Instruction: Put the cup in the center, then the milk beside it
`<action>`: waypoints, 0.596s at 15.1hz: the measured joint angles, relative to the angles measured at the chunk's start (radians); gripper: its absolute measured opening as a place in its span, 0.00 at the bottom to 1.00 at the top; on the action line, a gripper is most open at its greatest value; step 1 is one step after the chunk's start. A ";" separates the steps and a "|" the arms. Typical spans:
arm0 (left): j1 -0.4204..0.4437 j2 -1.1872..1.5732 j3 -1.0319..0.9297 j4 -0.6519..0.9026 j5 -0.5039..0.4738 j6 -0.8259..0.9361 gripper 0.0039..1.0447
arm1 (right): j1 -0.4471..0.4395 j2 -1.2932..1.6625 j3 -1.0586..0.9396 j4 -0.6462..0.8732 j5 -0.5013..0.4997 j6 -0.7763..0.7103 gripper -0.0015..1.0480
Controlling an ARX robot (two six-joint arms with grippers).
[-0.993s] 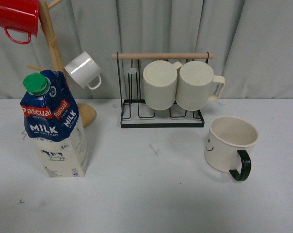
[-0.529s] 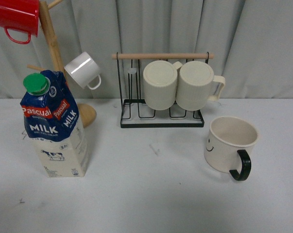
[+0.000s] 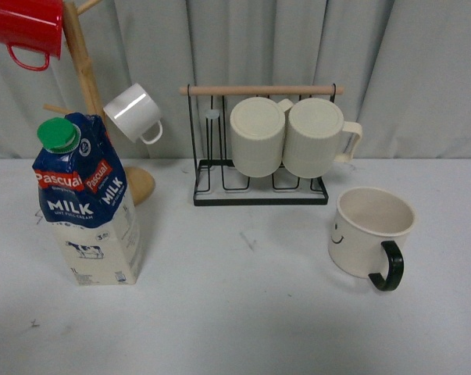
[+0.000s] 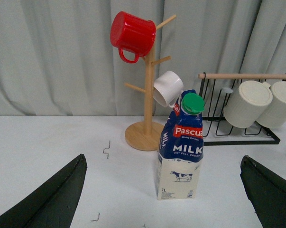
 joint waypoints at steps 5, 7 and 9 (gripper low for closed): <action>0.000 0.000 0.000 0.000 0.000 0.000 0.94 | 0.000 0.000 0.000 0.000 0.000 0.000 0.94; 0.000 0.000 0.000 0.000 0.000 0.000 0.94 | 0.000 0.000 0.000 0.000 0.000 0.000 0.94; 0.000 0.000 0.000 0.000 0.000 0.000 0.94 | 0.000 0.000 0.000 0.000 0.000 0.000 0.94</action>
